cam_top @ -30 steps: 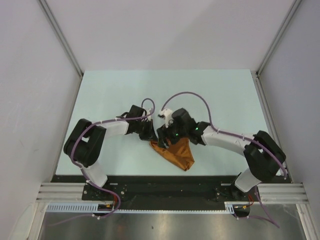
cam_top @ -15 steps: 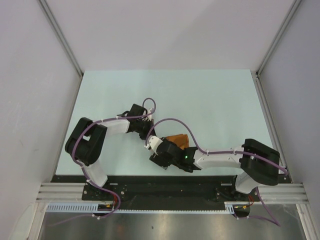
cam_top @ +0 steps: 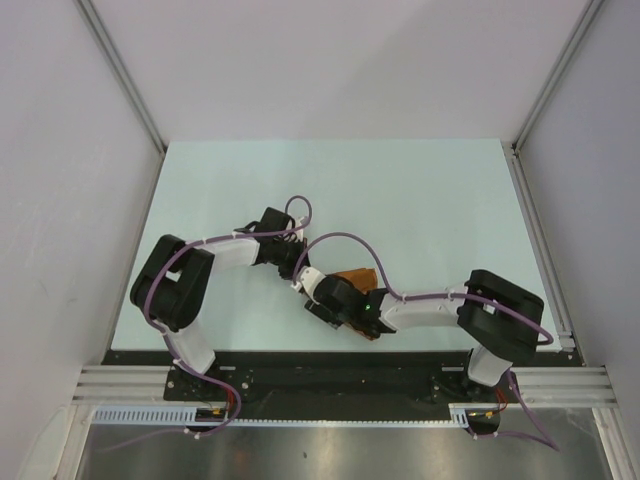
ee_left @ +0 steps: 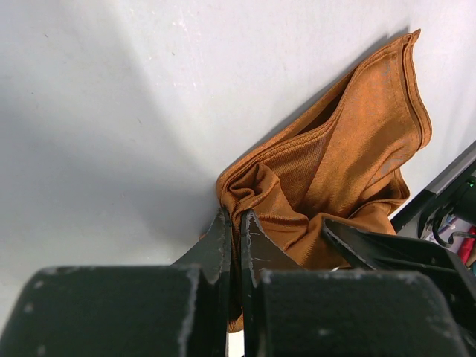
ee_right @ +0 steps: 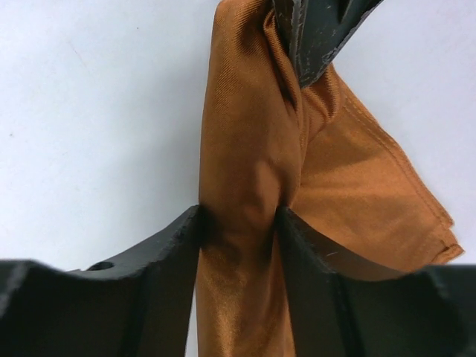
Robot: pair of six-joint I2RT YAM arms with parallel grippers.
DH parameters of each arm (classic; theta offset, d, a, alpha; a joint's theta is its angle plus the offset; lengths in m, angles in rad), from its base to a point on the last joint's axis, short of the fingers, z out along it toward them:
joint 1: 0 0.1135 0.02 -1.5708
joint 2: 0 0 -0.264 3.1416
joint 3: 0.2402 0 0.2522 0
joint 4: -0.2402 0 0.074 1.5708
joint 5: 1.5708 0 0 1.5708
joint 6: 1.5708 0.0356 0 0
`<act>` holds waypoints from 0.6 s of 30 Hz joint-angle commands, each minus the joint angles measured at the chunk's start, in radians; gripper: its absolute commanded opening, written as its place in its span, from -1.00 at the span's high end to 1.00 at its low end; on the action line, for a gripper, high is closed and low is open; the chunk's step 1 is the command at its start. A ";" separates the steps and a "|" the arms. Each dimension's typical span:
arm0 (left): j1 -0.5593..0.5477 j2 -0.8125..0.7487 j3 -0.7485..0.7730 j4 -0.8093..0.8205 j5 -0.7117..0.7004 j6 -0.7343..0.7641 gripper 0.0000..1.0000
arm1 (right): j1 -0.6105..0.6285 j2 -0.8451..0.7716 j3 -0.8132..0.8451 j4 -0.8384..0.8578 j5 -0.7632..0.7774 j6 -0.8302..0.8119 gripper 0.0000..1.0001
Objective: Fold the napkin, place the utensils inside, and roll it up
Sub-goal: Roll the napkin at the center of the board.
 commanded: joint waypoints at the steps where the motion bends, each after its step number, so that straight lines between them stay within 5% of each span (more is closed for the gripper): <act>1: -0.002 0.016 0.013 -0.068 -0.030 0.042 0.99 | -0.040 0.039 -0.007 0.000 -0.072 0.000 0.05; 5: -0.001 0.008 0.022 -0.068 -0.024 0.037 0.98 | -0.077 0.054 -0.007 -0.034 -0.200 0.002 0.19; 8: 0.010 -0.006 0.033 -0.059 -0.019 0.026 0.68 | -0.120 0.076 -0.002 -0.053 -0.290 0.022 0.30; 13: 0.106 -0.075 0.015 -0.007 -0.008 -0.018 -0.34 | -0.229 0.091 0.002 -0.069 -0.581 0.059 0.62; 18: 0.223 -0.190 -0.024 -0.006 -0.073 -0.023 -0.60 | -0.348 0.126 0.019 -0.054 -0.871 0.160 0.79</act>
